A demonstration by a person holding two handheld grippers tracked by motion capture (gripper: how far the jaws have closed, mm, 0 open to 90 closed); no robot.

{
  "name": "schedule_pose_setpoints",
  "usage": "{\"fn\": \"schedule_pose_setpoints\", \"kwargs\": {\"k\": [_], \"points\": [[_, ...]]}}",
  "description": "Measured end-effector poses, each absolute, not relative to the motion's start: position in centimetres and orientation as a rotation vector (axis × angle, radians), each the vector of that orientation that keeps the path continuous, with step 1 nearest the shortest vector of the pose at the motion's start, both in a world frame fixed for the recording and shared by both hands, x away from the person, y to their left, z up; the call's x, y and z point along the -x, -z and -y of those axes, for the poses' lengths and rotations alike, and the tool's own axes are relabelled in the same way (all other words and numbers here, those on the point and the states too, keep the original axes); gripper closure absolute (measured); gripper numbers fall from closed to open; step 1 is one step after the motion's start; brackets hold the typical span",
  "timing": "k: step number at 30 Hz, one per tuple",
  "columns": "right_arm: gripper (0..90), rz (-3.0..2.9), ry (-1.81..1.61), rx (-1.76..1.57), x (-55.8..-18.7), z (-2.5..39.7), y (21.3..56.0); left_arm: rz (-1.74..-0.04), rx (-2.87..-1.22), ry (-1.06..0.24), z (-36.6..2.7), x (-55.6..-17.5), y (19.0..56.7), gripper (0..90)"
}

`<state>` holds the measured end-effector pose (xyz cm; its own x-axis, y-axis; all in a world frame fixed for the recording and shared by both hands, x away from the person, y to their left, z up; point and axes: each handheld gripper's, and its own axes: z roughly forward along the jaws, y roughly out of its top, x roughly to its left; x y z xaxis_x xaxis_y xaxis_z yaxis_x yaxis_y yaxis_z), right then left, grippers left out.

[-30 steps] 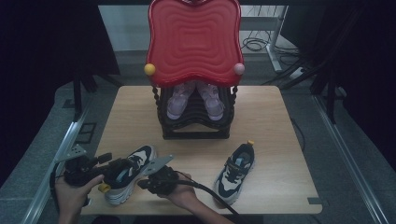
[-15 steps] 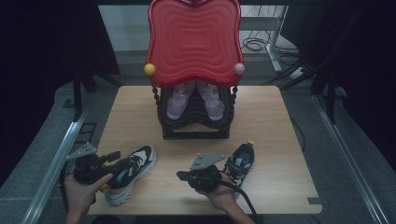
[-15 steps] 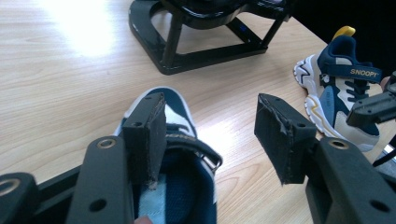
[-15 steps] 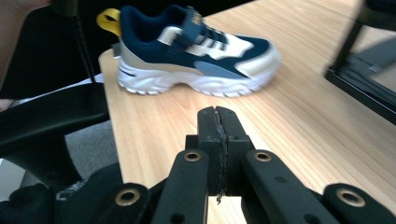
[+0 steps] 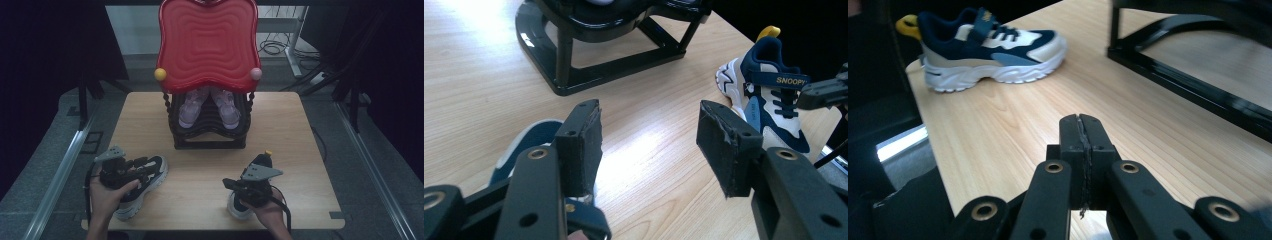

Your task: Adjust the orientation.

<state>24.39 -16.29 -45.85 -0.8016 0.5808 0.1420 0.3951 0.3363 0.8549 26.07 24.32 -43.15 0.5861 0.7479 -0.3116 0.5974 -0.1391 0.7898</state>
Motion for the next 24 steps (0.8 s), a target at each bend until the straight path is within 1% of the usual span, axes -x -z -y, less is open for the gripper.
{"fn": "schedule_pose_setpoints", "kwargs": {"k": [1, 2, 4, 6, 16, 24], "points": [[89.3, -2.408, -1.458, -0.891, -24.4, 16.3, 45.8, -1.092, -1.834, -0.191, -24.2, -26.1, 43.2, 43.6], [89.3, -2.382, -1.456, -0.931, -24.2, 17.5, 46.1, -1.091, -1.835, -0.189, -24.2, -26.1, 43.2, 43.6], [89.3, -2.380, -1.447, -0.943, -24.1, 17.9, 46.1, -1.092, -1.835, -0.187, -24.1, -26.2, 43.4, 43.6], [89.3, -2.347, -1.449, -0.981, -23.7, 19.5, 46.2, -1.092, -1.836, -0.182, -24.1, -26.1, 43.5, 43.6], [88.8, -2.284, -1.427, -1.055, -22.8, 23.1, 46.2, -1.108, -1.842, -0.177, -24.6, -25.6, 44.3, 43.7], [88.8, -2.283, -1.404, -1.065, -22.3, 24.0, 46.4, -1.091, -1.845, -0.188, -24.5, -25.5, 44.0, 43.6]]}}
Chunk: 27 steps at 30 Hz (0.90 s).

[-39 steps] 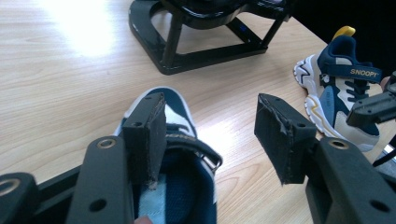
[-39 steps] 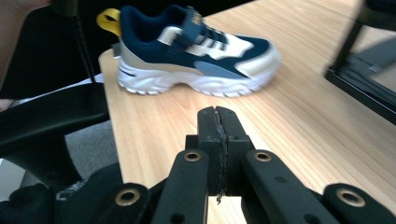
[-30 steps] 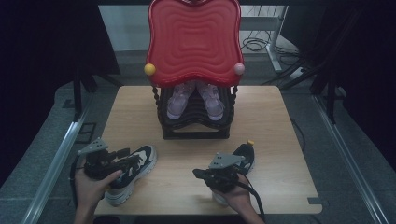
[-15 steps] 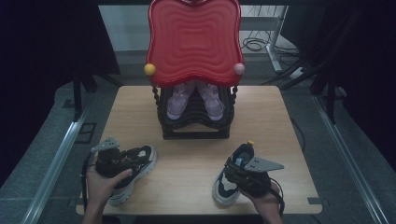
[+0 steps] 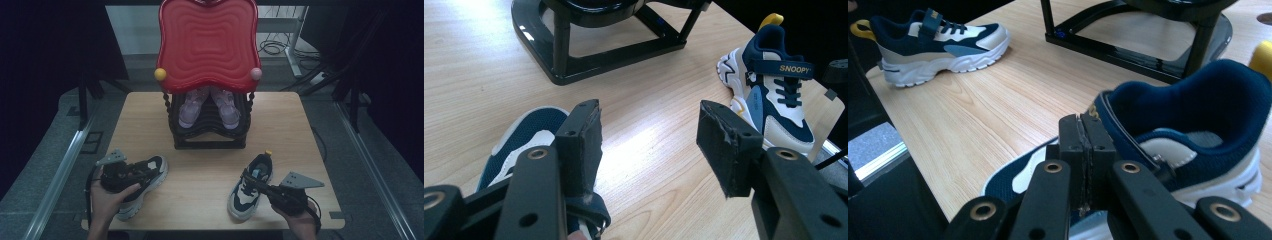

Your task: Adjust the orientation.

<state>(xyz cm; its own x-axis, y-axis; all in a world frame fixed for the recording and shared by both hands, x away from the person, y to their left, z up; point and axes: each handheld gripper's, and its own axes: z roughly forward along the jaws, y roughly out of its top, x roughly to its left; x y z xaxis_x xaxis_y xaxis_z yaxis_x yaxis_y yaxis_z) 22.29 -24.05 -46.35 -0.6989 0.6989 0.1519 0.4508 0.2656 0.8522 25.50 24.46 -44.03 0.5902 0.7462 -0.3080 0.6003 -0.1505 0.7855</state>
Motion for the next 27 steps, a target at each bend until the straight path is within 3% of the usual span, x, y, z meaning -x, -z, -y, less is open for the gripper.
{"fn": "schedule_pose_setpoints", "kwargs": {"k": [27], "points": [[88.8, -2.394, -1.304, -1.086, -20.6, 24.8, 50.0, -1.105, -1.853, -0.186, -25.0, -25.3, 44.4, 42.8]]}}
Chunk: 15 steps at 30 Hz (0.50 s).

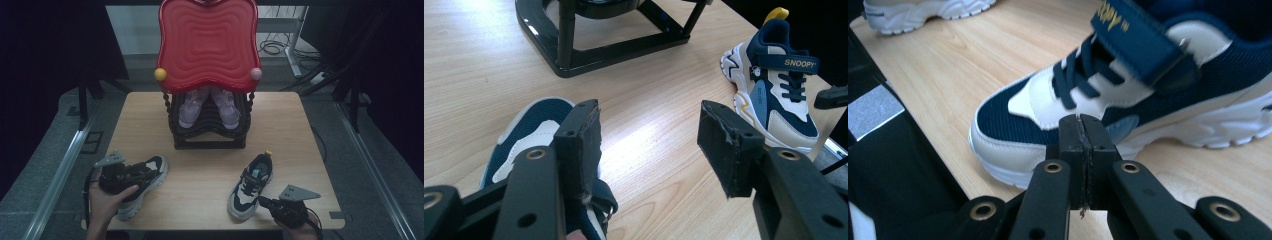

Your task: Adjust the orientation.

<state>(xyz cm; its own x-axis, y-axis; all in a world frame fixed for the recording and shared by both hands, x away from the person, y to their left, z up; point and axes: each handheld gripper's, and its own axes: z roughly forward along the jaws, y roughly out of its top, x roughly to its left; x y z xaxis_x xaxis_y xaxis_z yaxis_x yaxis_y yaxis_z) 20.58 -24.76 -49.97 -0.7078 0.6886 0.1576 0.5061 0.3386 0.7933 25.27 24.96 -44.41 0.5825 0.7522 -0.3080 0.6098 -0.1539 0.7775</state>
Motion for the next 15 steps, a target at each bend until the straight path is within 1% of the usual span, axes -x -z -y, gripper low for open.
{"fn": "schedule_pose_setpoints", "kwargs": {"k": [15], "points": [[88.9, -2.463, -1.274, -1.068, -19.7, 24.4, 51.5, -1.113, -1.852, -0.187, -25.0, -25.2, 44.6, 42.6]]}}
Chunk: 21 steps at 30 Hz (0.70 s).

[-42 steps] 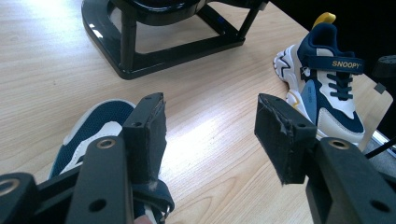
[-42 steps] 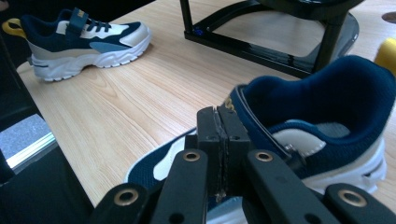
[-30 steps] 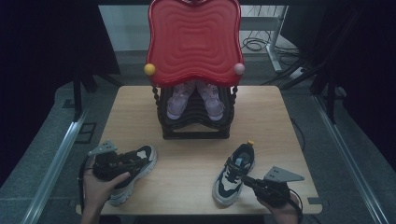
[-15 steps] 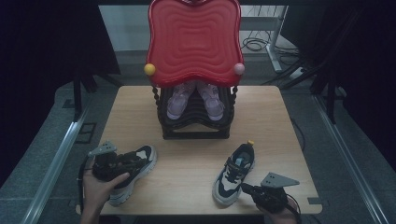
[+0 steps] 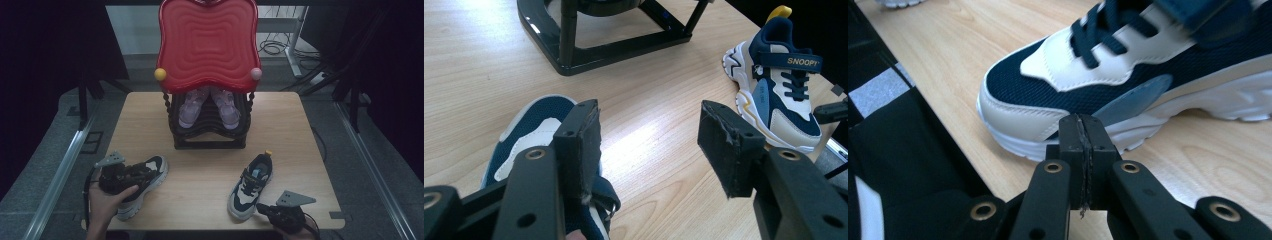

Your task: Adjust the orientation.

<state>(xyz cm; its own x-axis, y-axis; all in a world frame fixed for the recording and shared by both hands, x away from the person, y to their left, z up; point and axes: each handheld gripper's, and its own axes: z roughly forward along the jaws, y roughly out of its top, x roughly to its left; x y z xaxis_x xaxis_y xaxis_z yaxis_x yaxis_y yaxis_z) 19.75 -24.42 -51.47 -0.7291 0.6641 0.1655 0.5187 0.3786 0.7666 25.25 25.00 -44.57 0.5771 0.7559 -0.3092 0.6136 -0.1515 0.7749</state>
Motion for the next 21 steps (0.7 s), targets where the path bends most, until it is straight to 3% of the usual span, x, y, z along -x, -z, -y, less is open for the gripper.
{"fn": "schedule_pose_setpoints", "kwargs": {"k": [21], "points": [[89.1, -2.490, -1.236, -1.050, -19.8, 23.2, 52.1, -1.119, -1.852, -0.191, -25.3, -25.2, 44.7, 42.5]]}}
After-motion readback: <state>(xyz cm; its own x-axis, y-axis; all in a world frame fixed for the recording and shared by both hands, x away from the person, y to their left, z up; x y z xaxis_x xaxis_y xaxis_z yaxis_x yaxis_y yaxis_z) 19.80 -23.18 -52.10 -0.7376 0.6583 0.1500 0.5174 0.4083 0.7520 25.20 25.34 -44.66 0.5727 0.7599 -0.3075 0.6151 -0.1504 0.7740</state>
